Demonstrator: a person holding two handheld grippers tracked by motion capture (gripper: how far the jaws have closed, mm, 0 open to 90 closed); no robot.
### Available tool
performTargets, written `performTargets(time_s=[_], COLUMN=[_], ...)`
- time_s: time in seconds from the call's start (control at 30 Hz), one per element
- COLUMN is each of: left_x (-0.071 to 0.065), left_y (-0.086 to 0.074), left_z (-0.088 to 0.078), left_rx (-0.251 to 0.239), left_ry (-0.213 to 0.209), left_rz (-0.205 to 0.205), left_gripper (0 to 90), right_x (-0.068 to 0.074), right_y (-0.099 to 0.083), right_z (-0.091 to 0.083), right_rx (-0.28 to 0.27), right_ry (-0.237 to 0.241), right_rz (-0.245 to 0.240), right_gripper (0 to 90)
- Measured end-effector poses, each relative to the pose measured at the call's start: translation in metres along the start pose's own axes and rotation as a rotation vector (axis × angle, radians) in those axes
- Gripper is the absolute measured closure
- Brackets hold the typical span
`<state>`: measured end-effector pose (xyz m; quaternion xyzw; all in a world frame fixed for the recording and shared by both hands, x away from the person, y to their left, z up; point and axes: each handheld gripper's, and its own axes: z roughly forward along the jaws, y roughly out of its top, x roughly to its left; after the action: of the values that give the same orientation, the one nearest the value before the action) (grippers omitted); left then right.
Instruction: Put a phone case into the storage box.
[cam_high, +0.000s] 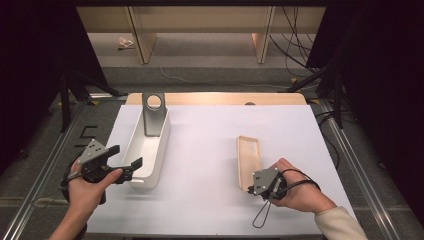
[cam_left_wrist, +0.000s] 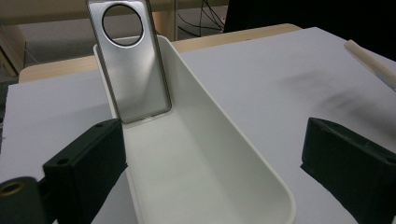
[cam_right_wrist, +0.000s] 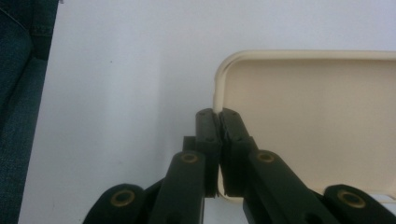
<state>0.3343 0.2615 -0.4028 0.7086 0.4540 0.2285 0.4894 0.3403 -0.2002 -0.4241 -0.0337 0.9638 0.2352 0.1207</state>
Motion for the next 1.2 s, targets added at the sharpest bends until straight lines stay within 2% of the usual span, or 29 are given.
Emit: performTargets(time_s=[0.6, 0.87, 1.0, 1.2], left_x=[-0.015, -0.027, -0.034, -0.041], left_y=[0.020, 0.027, 0.032, 0.038], left_z=[0.011, 0.021, 0.027, 0.035], left_rx=[-0.002, 0.025, 0.031, 0.037], left_ry=[-0.031, -0.078, -0.087, -0.107], left_rz=[0.020, 0.048, 0.058, 0.070], left_gripper=[8.2, 8.6, 9.0, 9.5], right_x=[-0.002, -0.002, -0.002, -0.003], right_y=[0.009, 0.014, 0.016, 0.019], right_z=[0.004, 0.007, 0.007, 0.007], right_rx=[-0.041, -0.039, -0.040, -0.048], right_ry=[-0.024, -0.027, -0.025, -0.048], right_rz=[-0.002, -0.011, -0.010, -0.007], right_gripper=[88.2, 88.2, 88.2, 88.2])
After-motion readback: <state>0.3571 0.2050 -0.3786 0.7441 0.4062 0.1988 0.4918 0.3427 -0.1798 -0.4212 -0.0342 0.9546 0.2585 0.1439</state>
